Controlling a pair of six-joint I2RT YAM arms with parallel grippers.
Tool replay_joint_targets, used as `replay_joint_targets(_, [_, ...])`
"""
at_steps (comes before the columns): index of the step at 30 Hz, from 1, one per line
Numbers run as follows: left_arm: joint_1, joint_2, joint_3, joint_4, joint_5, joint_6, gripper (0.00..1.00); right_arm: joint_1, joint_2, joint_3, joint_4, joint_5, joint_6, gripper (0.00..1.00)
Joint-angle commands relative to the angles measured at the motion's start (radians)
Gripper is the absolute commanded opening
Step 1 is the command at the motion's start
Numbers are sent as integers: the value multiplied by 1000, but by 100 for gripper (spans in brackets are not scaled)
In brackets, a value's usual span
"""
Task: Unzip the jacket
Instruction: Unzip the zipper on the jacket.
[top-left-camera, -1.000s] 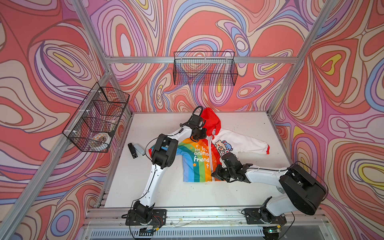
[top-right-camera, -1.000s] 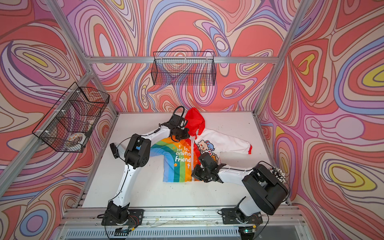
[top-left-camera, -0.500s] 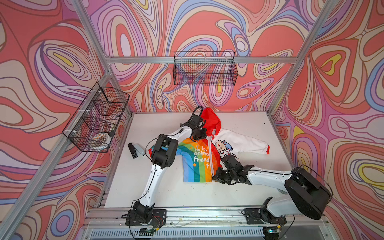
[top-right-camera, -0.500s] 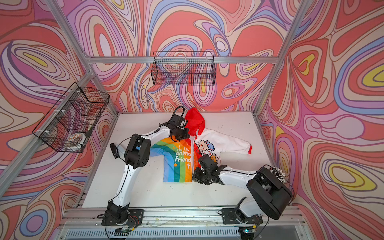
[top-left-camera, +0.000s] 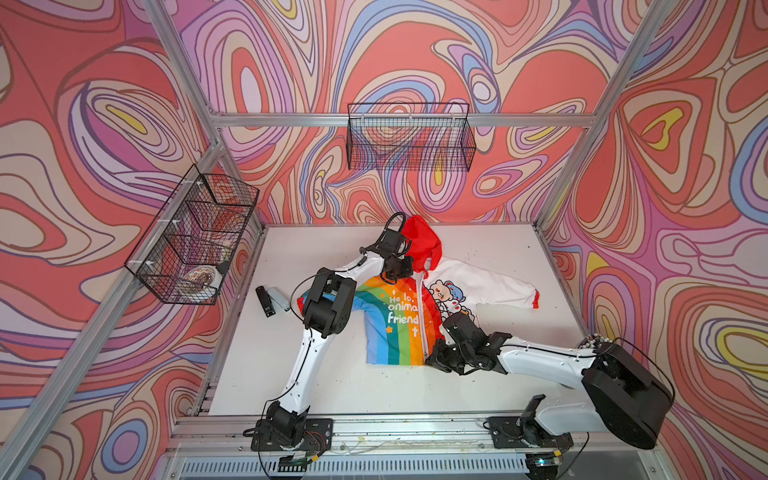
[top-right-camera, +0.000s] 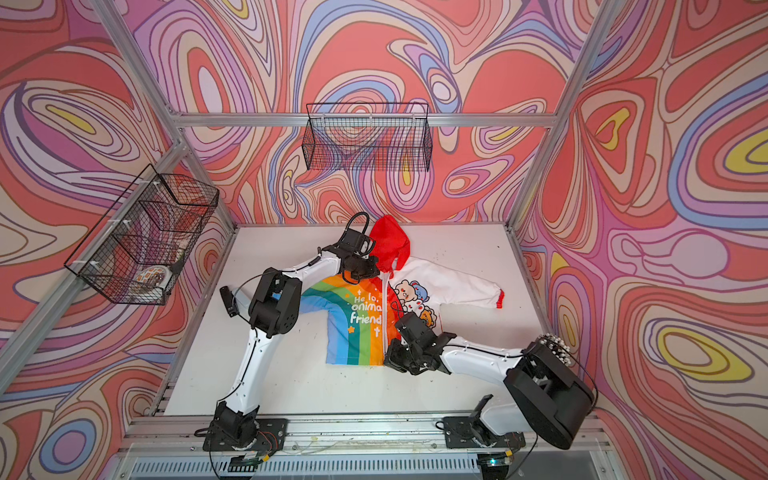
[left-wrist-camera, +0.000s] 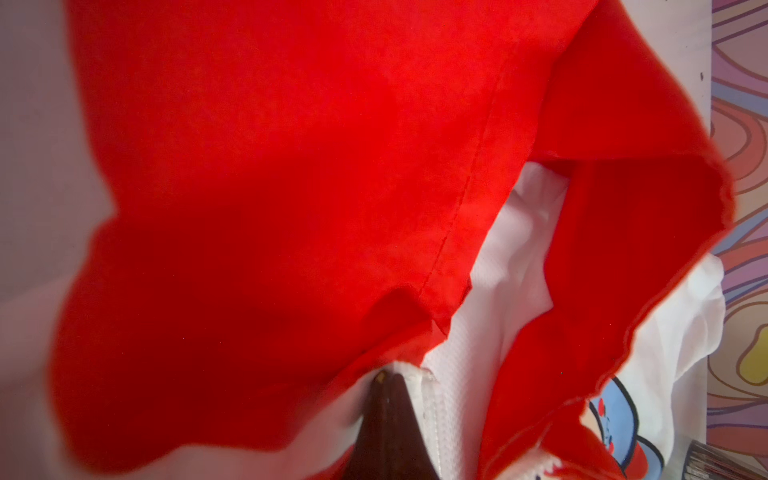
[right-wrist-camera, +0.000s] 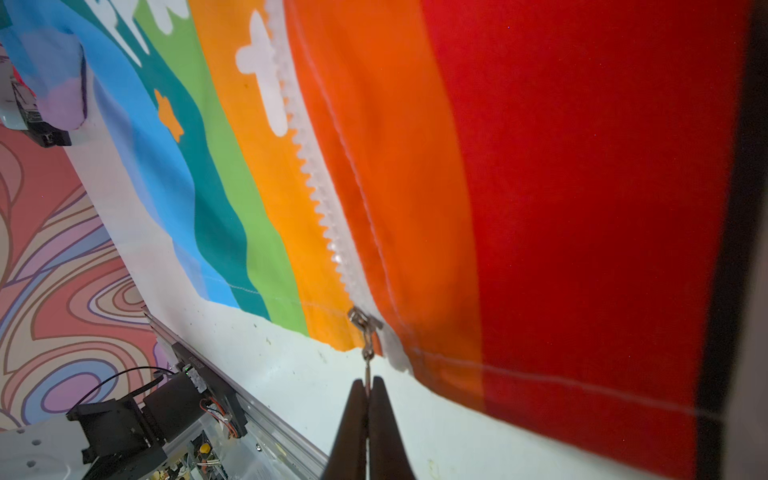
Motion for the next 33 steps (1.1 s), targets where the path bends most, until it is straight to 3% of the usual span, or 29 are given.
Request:
replay_joint_targets(1, [7,78,-29,-66,-62,-2,0,9,-26,-11,-55,0,-3,0])
replay_joint_targets(33, [6,77,-30,-64,-62,-3,0,36,-66,17,-181,17,-22,0])
